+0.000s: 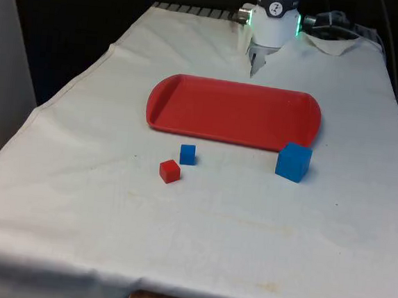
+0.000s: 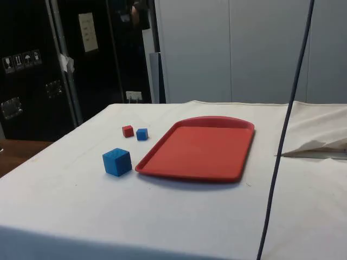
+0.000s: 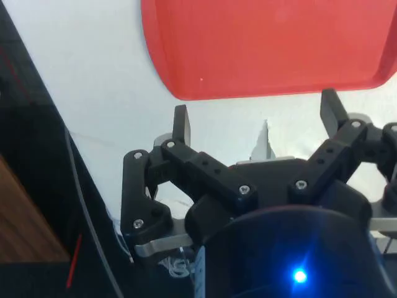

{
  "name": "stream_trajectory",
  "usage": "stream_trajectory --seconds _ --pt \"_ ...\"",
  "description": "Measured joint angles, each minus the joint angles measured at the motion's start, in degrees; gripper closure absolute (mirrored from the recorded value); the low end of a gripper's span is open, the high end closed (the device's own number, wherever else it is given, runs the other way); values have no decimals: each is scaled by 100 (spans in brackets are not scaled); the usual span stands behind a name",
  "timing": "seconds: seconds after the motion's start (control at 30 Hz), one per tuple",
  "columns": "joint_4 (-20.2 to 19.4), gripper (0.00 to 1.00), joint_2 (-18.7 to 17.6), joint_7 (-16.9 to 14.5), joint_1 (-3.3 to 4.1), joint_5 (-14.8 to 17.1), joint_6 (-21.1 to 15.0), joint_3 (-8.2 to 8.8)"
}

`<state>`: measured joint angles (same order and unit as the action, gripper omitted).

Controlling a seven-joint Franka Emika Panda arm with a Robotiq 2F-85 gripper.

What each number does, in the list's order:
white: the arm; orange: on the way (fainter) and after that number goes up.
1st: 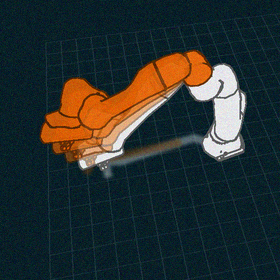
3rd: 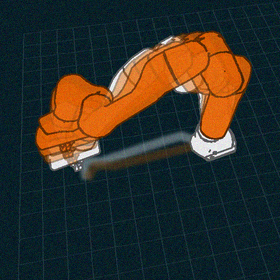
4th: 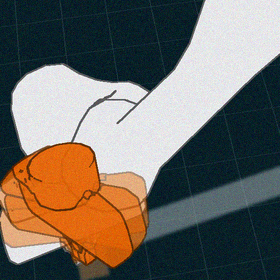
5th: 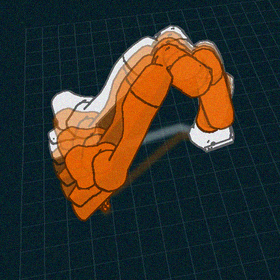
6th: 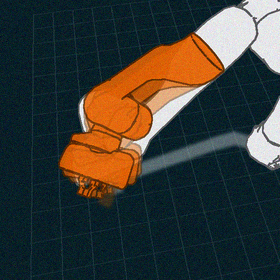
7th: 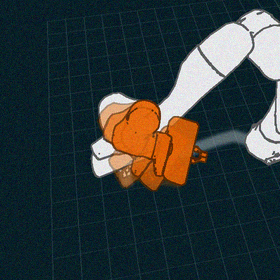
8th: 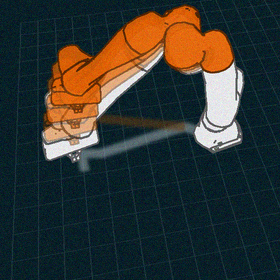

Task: Pick up the largest block and place it onto the tray.

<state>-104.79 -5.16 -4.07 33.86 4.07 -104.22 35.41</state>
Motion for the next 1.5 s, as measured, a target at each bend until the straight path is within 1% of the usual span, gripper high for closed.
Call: stream_trajectory --seconds 0.1,0.17,0.27,0.3,0.47,0.57,0.67,0.83,1.07,1.1,1.2,1.3,1.5 --pt "17 0 -132 -23 -11 23 -178 0" --pt "34 0 -172 -29 -11 29 -212 6" --pt "115 0 -332 -63 -34 80 -327 11" --pt "115 0 -332 -63 -34 80 -327 11" --pt "218 0 -561 -120 -57 183 -504 34" --pt "315 0 -756 -143 -57 292 -602 23" --pt "344 0 -837 -143 -57 344 -647 11" --pt "344 0 -1020 -109 -52 441 -859 -80" --pt "309 0 -1209 -103 -46 573 -1077 -160" --pt "281 0 -1272 -92 -46 602 -1175 -201" --pt "241 0 -1364 -63 -46 636 -1318 -258" --pt "235 0 -1398 -63 -46 653 -1352 -269" --pt "223 0 -1662 -63 -46 802 -1604 -350"
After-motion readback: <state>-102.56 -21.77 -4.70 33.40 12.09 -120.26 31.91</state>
